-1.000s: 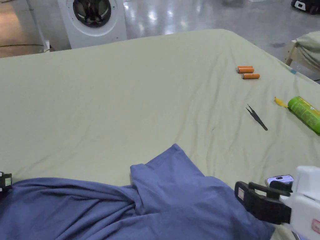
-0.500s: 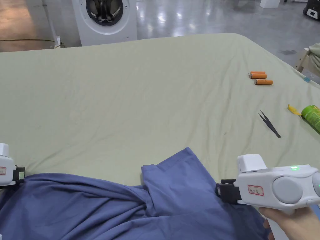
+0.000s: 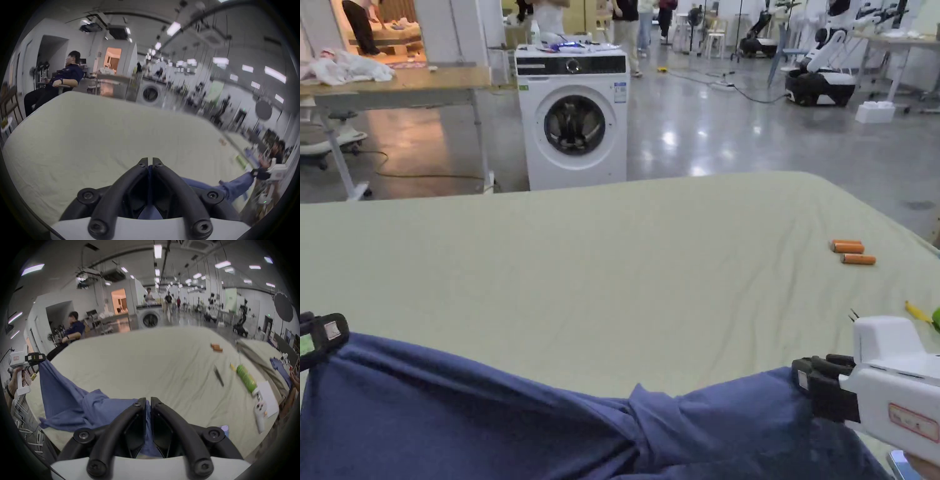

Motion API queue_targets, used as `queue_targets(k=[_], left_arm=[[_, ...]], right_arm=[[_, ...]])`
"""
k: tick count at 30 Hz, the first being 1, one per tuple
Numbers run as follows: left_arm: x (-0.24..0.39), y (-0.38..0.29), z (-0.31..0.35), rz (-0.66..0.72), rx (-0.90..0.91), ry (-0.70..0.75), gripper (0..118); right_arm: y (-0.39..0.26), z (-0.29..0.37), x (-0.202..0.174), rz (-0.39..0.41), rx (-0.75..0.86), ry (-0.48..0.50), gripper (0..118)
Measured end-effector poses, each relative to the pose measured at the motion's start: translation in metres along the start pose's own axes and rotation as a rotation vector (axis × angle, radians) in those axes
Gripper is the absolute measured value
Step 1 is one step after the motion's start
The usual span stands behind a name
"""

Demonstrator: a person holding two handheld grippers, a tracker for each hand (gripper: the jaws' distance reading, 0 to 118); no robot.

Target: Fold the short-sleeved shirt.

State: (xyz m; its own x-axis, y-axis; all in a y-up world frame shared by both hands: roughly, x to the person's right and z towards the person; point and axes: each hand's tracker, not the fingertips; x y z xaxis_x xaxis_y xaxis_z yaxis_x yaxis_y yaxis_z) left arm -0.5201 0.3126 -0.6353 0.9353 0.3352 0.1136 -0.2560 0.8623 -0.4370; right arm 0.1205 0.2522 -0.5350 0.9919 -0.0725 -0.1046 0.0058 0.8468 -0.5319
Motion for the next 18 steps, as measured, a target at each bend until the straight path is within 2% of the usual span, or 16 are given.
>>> queue_targets(k=[5, 8, 11, 13, 18], left_arm=[[0.001, 0.041, 0.115, 0.005, 0.23, 0.012, 0], [0.007, 0.064, 0.153, -0.016, 0.316, 0.035, 0], [0.015, 0.086, 0.177, -0.036, 0.381, 0.082, 0], [0.019, 0.097, 0.186, -0.032, 0.42, 0.09, 0], [0.038, 0.135, 0.188, -0.071, 0.474, 0.122, 0]], right_arm=[[0.065, 0.045, -0.013, 0.015, 0.205, 0.04, 4], [0.105, 0.059, -0.021, 0.038, 0.301, 0.039, 4], [0.144, 0.067, -0.029, 0.059, 0.388, 0.046, 4], [0.168, 0.071, -0.034, 0.099, 0.432, 0.014, 4], [0.219, 0.074, -0.036, 0.061, 0.494, 0.023, 4]])
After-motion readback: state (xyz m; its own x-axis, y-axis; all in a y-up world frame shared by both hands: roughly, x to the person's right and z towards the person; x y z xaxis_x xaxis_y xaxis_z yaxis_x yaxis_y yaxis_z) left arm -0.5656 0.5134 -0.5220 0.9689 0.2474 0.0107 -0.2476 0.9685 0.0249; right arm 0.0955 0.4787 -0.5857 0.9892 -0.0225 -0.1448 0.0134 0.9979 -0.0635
